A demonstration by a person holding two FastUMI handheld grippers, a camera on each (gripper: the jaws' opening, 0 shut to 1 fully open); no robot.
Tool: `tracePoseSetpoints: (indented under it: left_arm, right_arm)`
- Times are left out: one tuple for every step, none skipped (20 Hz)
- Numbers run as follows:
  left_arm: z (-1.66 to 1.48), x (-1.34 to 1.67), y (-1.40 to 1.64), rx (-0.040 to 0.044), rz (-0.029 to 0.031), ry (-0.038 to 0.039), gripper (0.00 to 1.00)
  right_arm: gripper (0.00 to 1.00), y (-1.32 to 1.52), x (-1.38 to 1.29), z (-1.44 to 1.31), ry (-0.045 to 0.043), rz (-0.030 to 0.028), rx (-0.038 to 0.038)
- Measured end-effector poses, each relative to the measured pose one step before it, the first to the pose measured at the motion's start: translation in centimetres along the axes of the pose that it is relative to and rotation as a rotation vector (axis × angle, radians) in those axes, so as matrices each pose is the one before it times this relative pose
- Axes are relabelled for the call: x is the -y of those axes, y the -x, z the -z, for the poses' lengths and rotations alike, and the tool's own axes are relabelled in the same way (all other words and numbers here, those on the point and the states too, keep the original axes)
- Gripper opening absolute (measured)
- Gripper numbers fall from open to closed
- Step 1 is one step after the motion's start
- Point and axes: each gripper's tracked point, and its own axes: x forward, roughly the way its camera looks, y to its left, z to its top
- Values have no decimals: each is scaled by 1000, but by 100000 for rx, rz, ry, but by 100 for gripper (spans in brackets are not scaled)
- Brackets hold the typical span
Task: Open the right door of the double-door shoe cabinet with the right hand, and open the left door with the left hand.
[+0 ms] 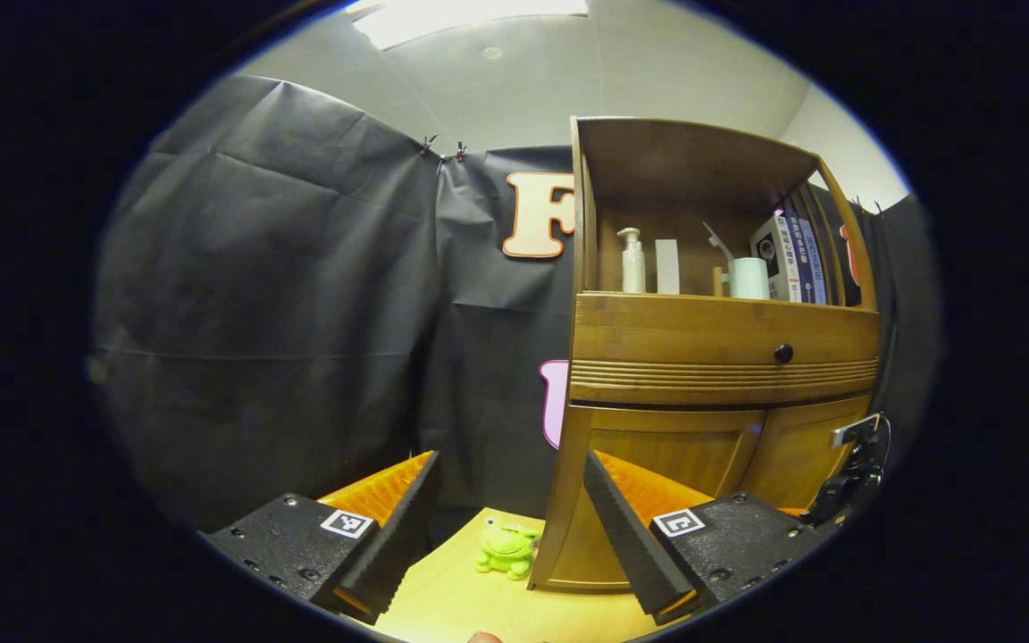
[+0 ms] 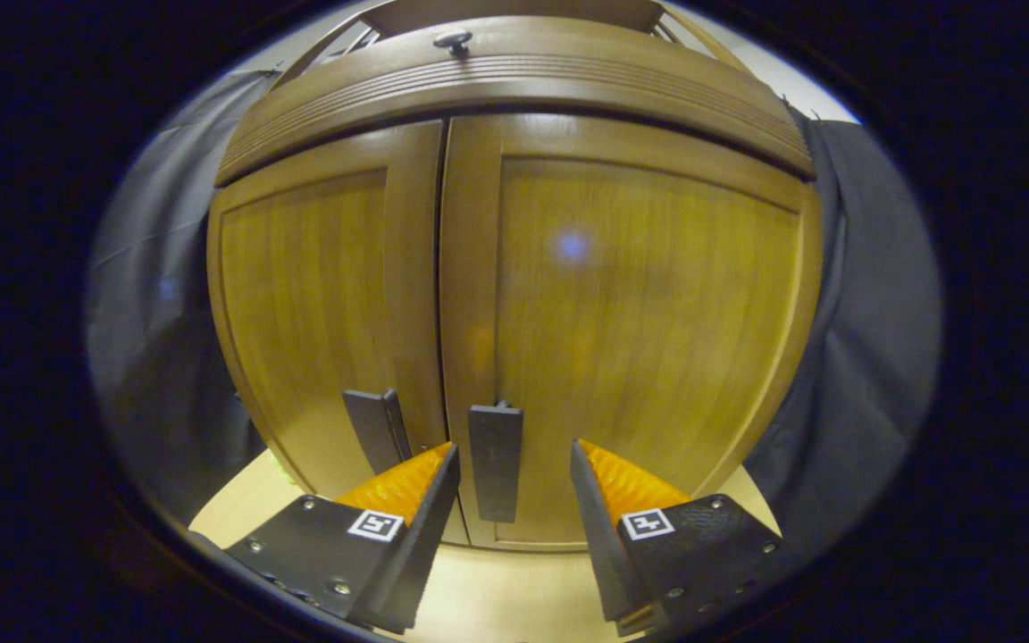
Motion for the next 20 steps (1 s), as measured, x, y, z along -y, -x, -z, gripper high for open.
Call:
tracePoseSetpoints:
  left_arm:
    - [106, -209, -56, -269, -780, 117, 96]
    - [2, -166, 39, -210, -704, 83, 96]
    - [60, -265, 111, -200, -772, -7, 96]
    - [-3, -198, 115, -148, -798, -77, 96]
    - [76, -241, 156, -100, -792, -66, 96]
    - [30, -266, 208, -189, -783, -105, 96]
    - [72, -273, 188, -119, -784, -57, 96]
    - [39, -200, 155, -229, -800, -76, 96]
    - [92, -251, 267, -297, -682, -131, 96]
    - [20, -243, 210, -180, -747, -163, 96]
    - [11, -312, 194, -78, -635, -127, 96]
    - [-91, -173, 190, -28, -461, -81, 96]
    - [27, -167, 229, 105, -335, 109, 96]
    - [-84, -90, 246, 18, -96, 133, 96]
    - [-36, -71, 201, 92, -2, 55, 96]
    - [-71, -94, 179, 129, -14, 5, 96]
    - [-18, -52, 215, 165, 88, 60, 96]
    - [-134, -5, 139, 185, 172, 104, 96]
    - [-1, 48, 209, -54, 192, 64, 96]
    - [-31, 20, 175, 7, 219, -8, 96]
  right_arm:
    - [74, -260, -159, 97, -420, -838, -1885]
    - [64, -361, 73, 299, -260, 666, -811]
    - [55, -499, -315, 472, -840, -357, -830]
    - [55, -523, -210, 329, -804, -30, -1145]
    - [55, -422, -84, 265, -808, -212, -959]
    - [55, 116, -87, 21, -829, -916, -348]
    - [55, -590, -45, -138, -93, -383, -723]
    - [43, 130, 279, -136, -1421, 573, 533]
    - [31, 82, 52, -209, -390, 999, 239]
    - [34, -395, 72, -59, 35, 578, 132]
    - [34, 120, -50, 242, -344, 774, 340]
    - [31, -290, -74, -27, 1231, 735, 1925]
    - [31, 76, 172, 129, 1349, 445, 162]
    - [25, 37, -1, -268, -967, 254, 933]
    - [25, 230, -78, 293, -1143, -193, -938]
    - [25, 43, -36, -36, -1087, -192, 344]
    - [25, 246, 99, -208, -137, 256, 153]
    - [25, 105, 88, -213, 688, 466, 929]
    - [25, 76, 117, -189, 534, 601, 434]
    - [25, -145, 48, -7, -440, 674, 500]
